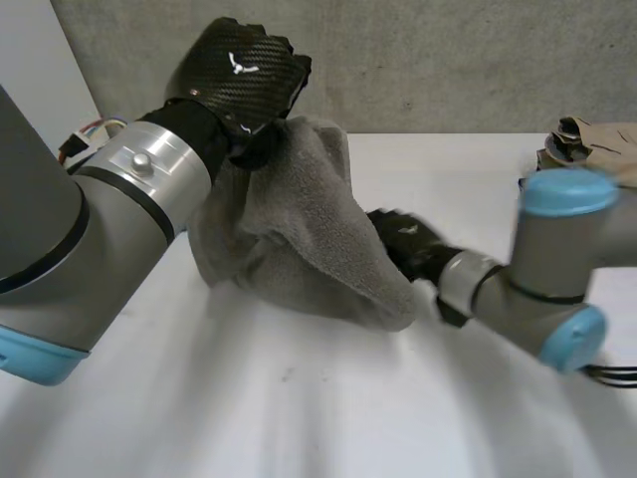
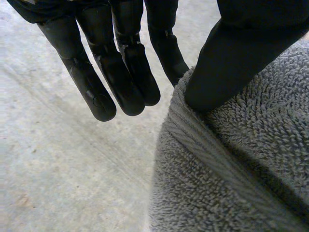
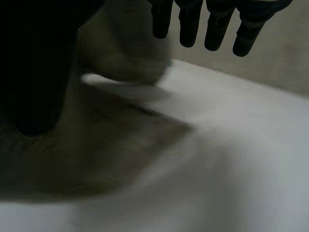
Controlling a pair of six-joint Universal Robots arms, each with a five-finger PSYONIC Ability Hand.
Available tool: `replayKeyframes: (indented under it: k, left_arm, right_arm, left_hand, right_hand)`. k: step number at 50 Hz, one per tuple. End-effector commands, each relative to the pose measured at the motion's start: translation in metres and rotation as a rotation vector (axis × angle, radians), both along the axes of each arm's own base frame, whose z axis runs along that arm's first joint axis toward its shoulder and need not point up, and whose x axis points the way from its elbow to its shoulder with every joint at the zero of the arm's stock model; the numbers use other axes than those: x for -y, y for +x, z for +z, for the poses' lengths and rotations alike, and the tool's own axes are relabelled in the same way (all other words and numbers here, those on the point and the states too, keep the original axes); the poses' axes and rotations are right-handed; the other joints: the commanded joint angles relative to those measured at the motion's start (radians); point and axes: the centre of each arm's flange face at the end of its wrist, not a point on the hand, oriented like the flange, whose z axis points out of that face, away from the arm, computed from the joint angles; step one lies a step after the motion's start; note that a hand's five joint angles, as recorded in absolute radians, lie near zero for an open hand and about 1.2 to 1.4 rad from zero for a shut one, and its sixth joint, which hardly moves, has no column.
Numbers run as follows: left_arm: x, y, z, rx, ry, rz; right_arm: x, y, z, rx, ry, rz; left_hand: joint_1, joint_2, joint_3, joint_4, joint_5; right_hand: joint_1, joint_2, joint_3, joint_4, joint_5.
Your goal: Fold the laundry.
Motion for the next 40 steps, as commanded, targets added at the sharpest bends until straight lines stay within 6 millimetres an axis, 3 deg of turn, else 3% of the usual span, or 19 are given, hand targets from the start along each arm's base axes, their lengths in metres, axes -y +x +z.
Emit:
replayKeyframes:
  k: [1, 2, 6, 7, 12, 16, 20, 25, 26, 31, 34, 37, 40]
  left_arm:
    - [0.005, 0.005, 0.016, -0.055, -0.045, 0.074]
    - [0.006, 0.006, 0.019, -0.063, -0.053, 0.083]
    - [0.003, 0.010, 0.029, -0.087, -0.078, 0.099]
    - [0.001, 0.012, 0.034, -0.100, -0.086, 0.101]
    - [-0.006, 0.019, 0.039, -0.115, -0.090, 0.105]
    - [-0.003, 0.027, 0.019, -0.115, -0.016, 0.128]
    - [0.013, 0.044, -0.016, -0.124, 0.102, 0.193]
    - [0.029, 0.058, -0.066, -0.163, 0.258, 0.250]
    - [0.032, 0.058, -0.092, -0.157, 0.322, 0.259]
    - [0.039, 0.057, -0.155, -0.108, 0.460, 0.294]
    - [0.034, 0.056, -0.179, -0.062, 0.525, 0.296]
    - [0.030, 0.058, -0.185, -0.049, 0.542, 0.299]
    - [0.025, 0.059, -0.183, -0.045, 0.544, 0.295]
  right_arm:
    - [-0.022, 0.032, -0.017, 0.077, 0.136, 0.083]
    - [-0.021, 0.032, -0.015, 0.082, 0.136, 0.077]
    - [-0.011, 0.027, 0.007, 0.101, 0.071, 0.032]
    - [0.002, 0.016, 0.026, 0.107, 0.003, -0.018]
    - [0.036, -0.028, 0.081, 0.036, -0.253, -0.181]
    - [0.037, -0.041, 0.118, -0.034, -0.427, -0.236]
    - [0.033, -0.045, 0.135, -0.064, -0.499, -0.248]
    - [0.032, -0.046, 0.124, -0.086, -0.460, -0.241]
    - [0.033, -0.043, 0.111, -0.105, -0.430, -0.229]
    - [0.034, -0.033, 0.059, -0.193, -0.321, -0.182]
    - [0.036, -0.033, 0.030, -0.271, -0.285, -0.168]
    - [0.035, -0.034, 0.008, -0.354, -0.277, -0.162]
    - [0.031, -0.033, 0.004, -0.393, -0.290, -0.153]
  left_hand:
    - [0.291, 0.200, 0.209, 0.200, 0.258]
    - [0.291, 0.200, 0.209, 0.200, 0.258]
    - [0.291, 0.200, 0.209, 0.200, 0.258]
    - [0.291, 0.200, 0.209, 0.200, 0.258]
    - [0.291, 0.200, 0.209, 0.200, 0.258]
    - [0.291, 0.200, 0.209, 0.200, 0.258]
    - [0.291, 0.200, 0.209, 0.200, 0.258]
    - [0.291, 0.200, 0.209, 0.200, 0.258]
    - [0.291, 0.200, 0.209, 0.200, 0.258]
    - [0.291, 0.200, 0.209, 0.200, 0.258]
    - [0.291, 0.200, 0.209, 0.200, 0.258]
    - [0.291, 0.200, 0.209, 0.200, 0.258]
    - [0.291, 0.200, 0.209, 0.200, 0.258]
  right_hand:
    - [0.905, 0.921, 0.923, 0.919, 0.907]
    - [1.169, 1.185, 1.187, 1.183, 1.171]
    - [1.172, 1.188, 1.190, 1.186, 1.174]
    - [1.172, 1.188, 1.190, 1.186, 1.174]
    - [1.172, 1.188, 1.190, 1.186, 1.174]
    - [1.172, 1.188, 1.190, 1.186, 1.174]
    - [1.172, 1.188, 1.190, 1.186, 1.174]
    - [1.172, 1.188, 1.190, 1.186, 1.174]
    - [1.172, 1.188, 1.190, 1.186, 1.174]
    - [1.172, 1.188, 1.190, 1.186, 1.174]
    - [1.172, 1.188, 1.190, 1.186, 1.174]
    - [1.172, 1.188, 1.190, 1.186, 1.174]
    - [1.172, 1.188, 1.190, 1.186, 1.174]
